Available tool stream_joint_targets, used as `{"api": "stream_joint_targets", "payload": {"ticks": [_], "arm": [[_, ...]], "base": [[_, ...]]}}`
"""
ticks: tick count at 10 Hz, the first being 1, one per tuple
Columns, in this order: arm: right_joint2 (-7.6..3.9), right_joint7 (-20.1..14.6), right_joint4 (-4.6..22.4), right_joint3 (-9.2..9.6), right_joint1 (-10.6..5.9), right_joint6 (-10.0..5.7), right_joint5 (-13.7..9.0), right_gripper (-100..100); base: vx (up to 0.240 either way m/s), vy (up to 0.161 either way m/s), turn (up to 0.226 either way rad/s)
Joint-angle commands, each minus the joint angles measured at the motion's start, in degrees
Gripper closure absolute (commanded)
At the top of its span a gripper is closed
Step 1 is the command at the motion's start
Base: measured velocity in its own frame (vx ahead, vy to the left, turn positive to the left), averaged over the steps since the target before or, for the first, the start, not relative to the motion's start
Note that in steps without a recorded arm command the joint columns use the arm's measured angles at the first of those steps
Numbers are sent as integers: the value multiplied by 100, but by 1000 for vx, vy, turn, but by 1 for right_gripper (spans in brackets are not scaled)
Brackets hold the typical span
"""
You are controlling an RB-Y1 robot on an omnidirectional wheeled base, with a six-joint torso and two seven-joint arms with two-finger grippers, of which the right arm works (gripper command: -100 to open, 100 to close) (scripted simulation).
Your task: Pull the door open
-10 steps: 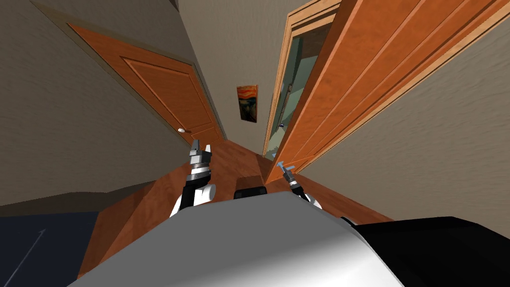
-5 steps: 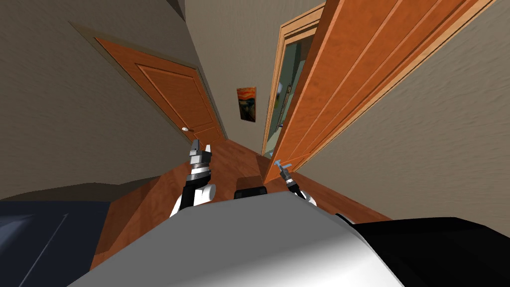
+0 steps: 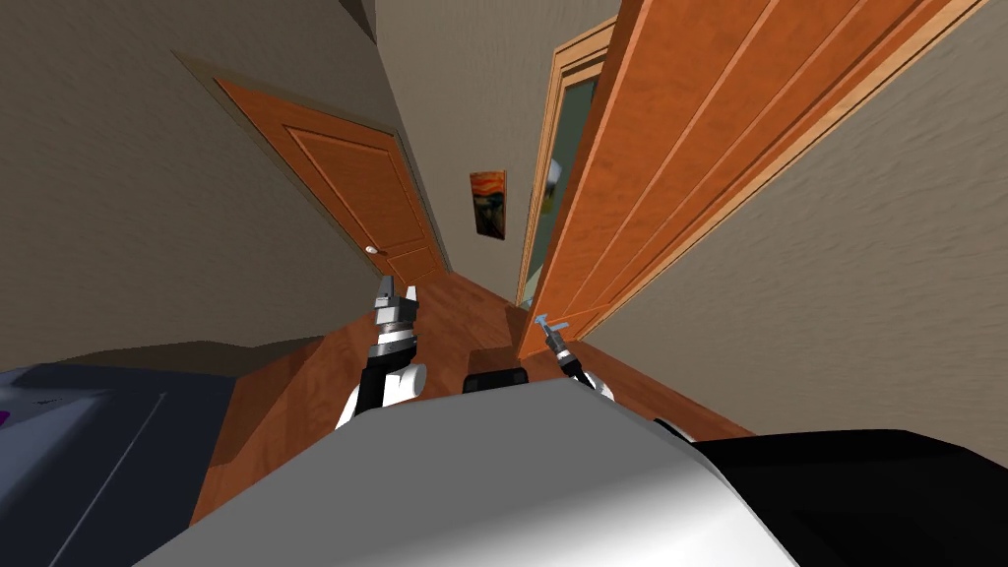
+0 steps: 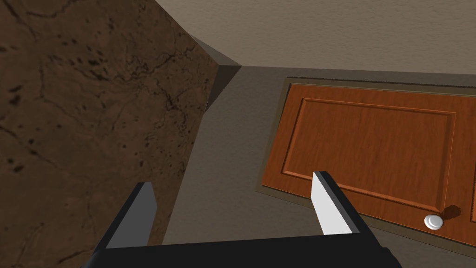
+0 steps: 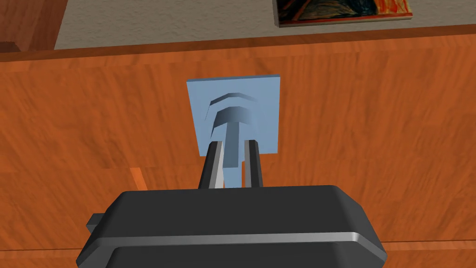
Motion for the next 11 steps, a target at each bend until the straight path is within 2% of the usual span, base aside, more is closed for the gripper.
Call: {"api": "stream_joint_targets", "payload": {"ticks": [1, 5, 11], "arm": [[-38, -43, 149, -24, -44, -86, -36, 100], [-138, -154, 532, -85, -156, -307, -130, 100], [-323, -362, 1249, -200, -367, -720, -305, 100]], "base": [[-93, 24, 245], [-160, -14, 242], [-204, -78, 239]]}}
